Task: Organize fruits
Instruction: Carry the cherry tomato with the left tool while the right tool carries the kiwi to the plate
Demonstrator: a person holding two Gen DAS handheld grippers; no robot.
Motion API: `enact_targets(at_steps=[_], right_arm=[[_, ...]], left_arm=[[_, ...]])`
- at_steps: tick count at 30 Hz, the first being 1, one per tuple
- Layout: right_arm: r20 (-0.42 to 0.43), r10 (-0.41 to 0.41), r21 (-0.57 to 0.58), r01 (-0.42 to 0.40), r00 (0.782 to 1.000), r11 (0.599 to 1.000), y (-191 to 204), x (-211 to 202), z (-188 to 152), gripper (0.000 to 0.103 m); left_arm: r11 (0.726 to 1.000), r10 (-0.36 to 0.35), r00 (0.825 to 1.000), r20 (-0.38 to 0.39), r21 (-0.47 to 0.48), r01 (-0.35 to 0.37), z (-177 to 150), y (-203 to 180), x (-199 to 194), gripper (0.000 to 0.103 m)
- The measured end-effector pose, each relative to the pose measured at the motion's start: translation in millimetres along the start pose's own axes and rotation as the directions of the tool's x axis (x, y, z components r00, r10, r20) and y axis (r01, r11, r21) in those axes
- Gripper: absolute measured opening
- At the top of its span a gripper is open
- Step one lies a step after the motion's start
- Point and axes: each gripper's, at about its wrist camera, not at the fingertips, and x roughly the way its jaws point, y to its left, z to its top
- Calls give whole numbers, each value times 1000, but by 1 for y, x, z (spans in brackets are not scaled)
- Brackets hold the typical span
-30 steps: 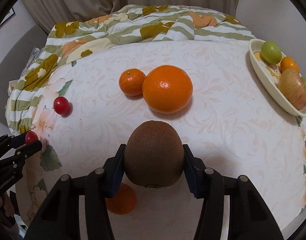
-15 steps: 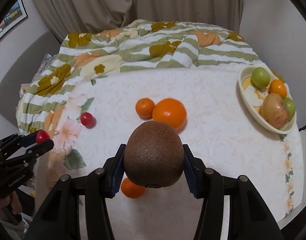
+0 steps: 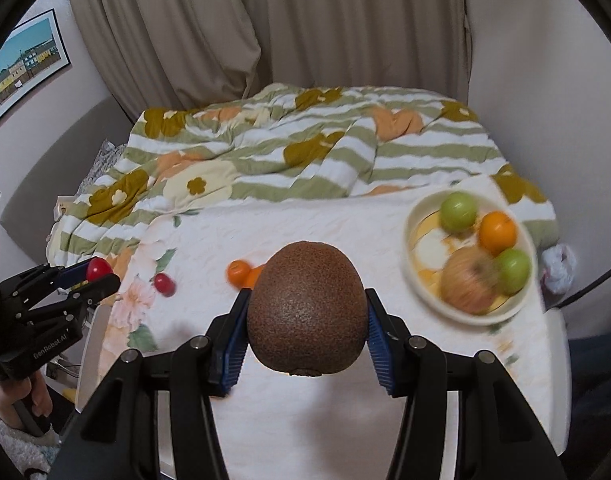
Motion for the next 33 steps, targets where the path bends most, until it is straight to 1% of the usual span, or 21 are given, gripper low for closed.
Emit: enact_targets(at_steps=[5,7,8,13,17,20,22,26,33], right_arm=[[13,12,-20,-12,1000,1000,-54,-12,12,49],[13,19,-33,-19,1000,999,-73,-14,16,49],[11,26,-40,-25,1000,999,-86,-14,18,49],[-3,49,-71,-49,999,996,-130,-7,28,49],[-30,75,-97,-77,997,992,-164,3,36,49],[-49,86,-108,-91,995,990,-185,7,38,49],[-62,95,-107,-102,994,989,-198,12,39,49],[-85,102,-91,-110,991,990,-219,19,39,49],[-120,119,-42,-125,986,991,-243,36,39,49]], left_arm=[[999,-5,1000,17,-44,6,25,-50,4,43],[999,-3,1000,19,-45,4,32,-66,9,43],[999,1,1000,18,-45,0,38,-81,13,43],[999,10,1000,10,-51,-9,58,-130,33,43],[998,6,1000,-10,-56,-6,76,-170,56,43],[998,-12,1000,-25,-65,10,85,-191,67,43],[996,-40,998,-41,-81,36,92,-204,76,43],[995,-56,995,-76,-81,50,103,-221,93,43],[995,-78,987,-139,-74,69,116,-233,129,43]])
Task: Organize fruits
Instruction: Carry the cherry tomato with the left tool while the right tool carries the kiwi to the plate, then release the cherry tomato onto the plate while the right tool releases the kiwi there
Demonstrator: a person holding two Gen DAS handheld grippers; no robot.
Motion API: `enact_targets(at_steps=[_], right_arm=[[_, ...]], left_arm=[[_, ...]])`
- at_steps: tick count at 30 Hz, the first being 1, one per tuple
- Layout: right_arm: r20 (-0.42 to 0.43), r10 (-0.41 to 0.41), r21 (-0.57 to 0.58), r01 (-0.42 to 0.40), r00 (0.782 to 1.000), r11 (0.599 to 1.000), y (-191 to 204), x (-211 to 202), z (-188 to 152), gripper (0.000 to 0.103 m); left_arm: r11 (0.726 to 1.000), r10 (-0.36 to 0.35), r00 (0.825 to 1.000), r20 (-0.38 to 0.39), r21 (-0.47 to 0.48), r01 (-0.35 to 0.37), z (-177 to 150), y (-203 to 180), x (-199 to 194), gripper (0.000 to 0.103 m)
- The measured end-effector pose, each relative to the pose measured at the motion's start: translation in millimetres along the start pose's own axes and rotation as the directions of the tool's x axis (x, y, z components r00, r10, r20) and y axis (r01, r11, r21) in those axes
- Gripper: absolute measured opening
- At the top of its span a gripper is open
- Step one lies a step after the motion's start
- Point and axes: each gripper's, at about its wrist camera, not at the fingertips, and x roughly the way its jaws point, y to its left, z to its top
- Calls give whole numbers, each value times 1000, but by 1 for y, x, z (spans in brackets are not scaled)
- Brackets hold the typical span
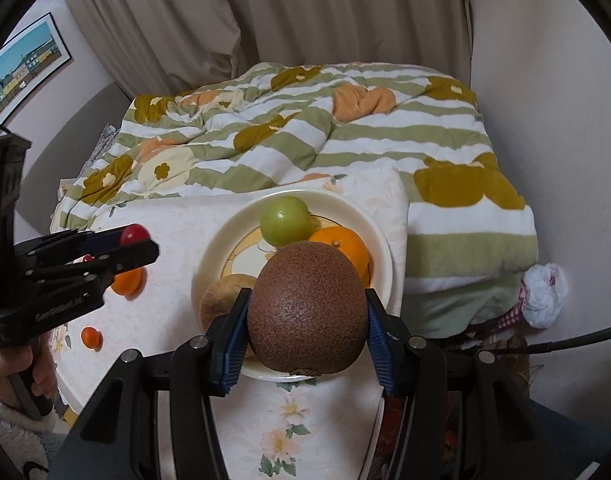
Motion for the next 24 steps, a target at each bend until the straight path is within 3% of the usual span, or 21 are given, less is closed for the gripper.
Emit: enact_targets(at_steps=[9,14,24], right_arm=[[-39,12,70,-9,999,998,-16,18,0,49],[-41,6,88,-2,999,996,-19,26,2,49],[-58,-30,137,37,998,990,-20,32,2,49]], left_arm=[[999,-51,994,-93,-3,51,17,-1,54,43],[996,-63,989,-136,47,70,25,-4,83,43],[985,-102,982,-157,125,122,33,-5,101,43]])
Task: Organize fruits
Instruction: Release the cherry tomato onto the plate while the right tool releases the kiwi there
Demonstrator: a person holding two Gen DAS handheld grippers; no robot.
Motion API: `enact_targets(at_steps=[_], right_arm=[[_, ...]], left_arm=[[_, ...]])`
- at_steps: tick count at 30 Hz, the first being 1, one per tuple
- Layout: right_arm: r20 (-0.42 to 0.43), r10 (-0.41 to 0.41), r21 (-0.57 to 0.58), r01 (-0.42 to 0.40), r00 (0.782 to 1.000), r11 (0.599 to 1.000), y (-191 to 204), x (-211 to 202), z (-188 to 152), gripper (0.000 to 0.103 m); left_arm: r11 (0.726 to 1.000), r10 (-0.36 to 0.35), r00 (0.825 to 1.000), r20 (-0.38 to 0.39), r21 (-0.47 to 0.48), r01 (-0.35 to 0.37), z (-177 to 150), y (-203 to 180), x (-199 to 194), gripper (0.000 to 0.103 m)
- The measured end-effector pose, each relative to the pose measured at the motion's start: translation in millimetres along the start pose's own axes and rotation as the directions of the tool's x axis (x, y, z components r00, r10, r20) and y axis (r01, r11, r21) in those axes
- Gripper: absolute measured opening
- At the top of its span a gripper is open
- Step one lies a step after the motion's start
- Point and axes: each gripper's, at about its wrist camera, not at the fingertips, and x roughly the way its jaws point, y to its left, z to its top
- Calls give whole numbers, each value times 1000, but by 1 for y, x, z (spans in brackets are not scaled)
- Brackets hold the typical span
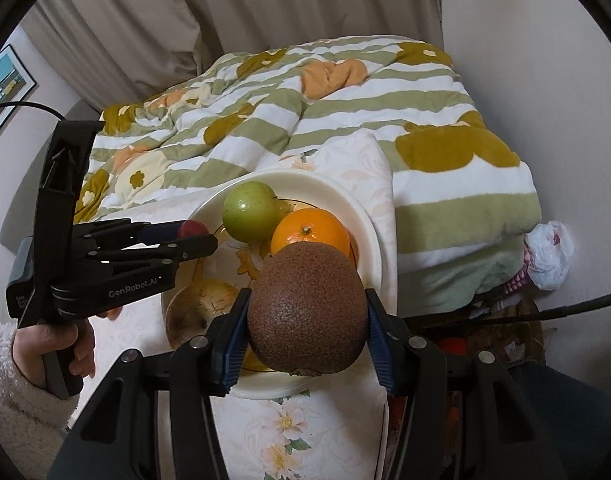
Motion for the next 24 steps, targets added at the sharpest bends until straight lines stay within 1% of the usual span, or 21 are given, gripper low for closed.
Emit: enact_targets(at_steps=[2,8,10,11,12,14,19,24], right_arm=[[3,-8,8,8,1000,1000,-1,-1,-1,49],[18,-26,23,25,999,999,-2,-7,-3,49],[23,-29,26,28,999,999,-2,-9,-4,49],[26,-30,27,29,999,999,-1,-10,-4,49],[30,-31,26,30,999,999,-1,-12,-5,49],[34,-32,22,32,999,999,1,-14,-6,49],[32,-27,-5,27,999,1000,7,-15,-5,49],[13,-2,-59,3,1000,998,14,-12,6,49]], left_arm=[[1000,-12,1000,6,-1,12,1,2,-1,43],[1000,7,1000,17,8,-7,2,4,-8,44],[1000,13,1000,20,13,-13,1,4,-11,50],[1000,12,1000,23,17,-13,0,4,-12,72],[1000,15,999,31,19,-16,-2,4,-15,103],[1000,12,998,60,19,-13,-5,4,-22,103],[999,45,998,51,14,-46,-13,7,-30,103],[996,87,995,54,-25,-86,-26,16,-46,103]])
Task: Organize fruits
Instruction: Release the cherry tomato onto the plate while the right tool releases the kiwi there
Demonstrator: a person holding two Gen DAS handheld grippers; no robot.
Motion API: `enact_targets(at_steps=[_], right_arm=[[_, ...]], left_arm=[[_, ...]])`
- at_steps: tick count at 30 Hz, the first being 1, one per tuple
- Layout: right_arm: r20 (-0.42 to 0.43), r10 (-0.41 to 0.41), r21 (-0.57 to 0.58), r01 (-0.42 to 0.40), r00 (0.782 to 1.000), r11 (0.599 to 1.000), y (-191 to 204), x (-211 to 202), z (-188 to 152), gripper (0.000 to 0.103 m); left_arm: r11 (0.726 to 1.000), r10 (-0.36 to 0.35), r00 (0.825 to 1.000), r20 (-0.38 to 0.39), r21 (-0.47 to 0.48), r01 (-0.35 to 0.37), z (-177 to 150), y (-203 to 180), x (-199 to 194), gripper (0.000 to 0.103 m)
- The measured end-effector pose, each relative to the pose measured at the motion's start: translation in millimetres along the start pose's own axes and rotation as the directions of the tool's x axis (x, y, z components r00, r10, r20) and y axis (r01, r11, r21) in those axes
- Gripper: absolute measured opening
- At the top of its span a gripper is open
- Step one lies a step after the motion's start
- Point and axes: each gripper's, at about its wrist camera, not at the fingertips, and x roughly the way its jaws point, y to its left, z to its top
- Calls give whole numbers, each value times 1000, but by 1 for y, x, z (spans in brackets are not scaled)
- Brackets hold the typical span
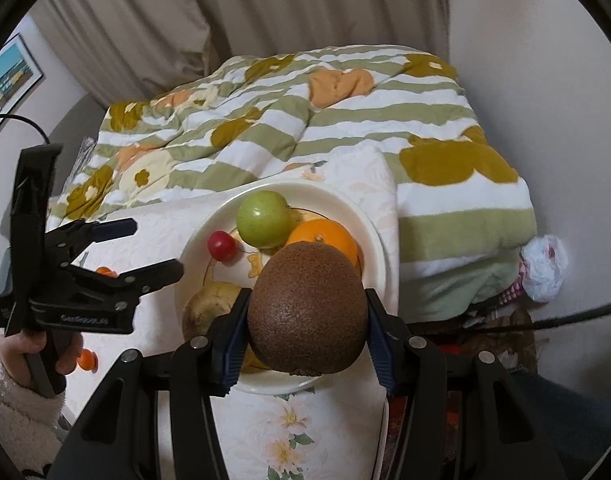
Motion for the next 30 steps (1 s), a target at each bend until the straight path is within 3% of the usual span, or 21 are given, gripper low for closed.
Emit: enact_targets(at_steps=[5,12,26,28,30], right_arm=[[-60,46,-55,-50,997,997,9,14,12,49],[-158,89,-42,-96,983,994,27,42,18,49],[-204,55,-16,-59,977,998,35,61,23,50],[-204,49,-10,-52,978,999,35,62,22,53],[-192,56,-2,-57,980,998,34,59,22,65]], left_arm=[[996,81,997,19,-25,-81,-13,15,-17,103],[986,148,989,24,-85,-145,-32,39,-32,103],[981,145,989,29,-136,-140,-61,61,-41,103],[980,150,988,27,-139,-145,-64,61,-42,103],[977,159,987,27,-147,-154,-67,58,-46,103]])
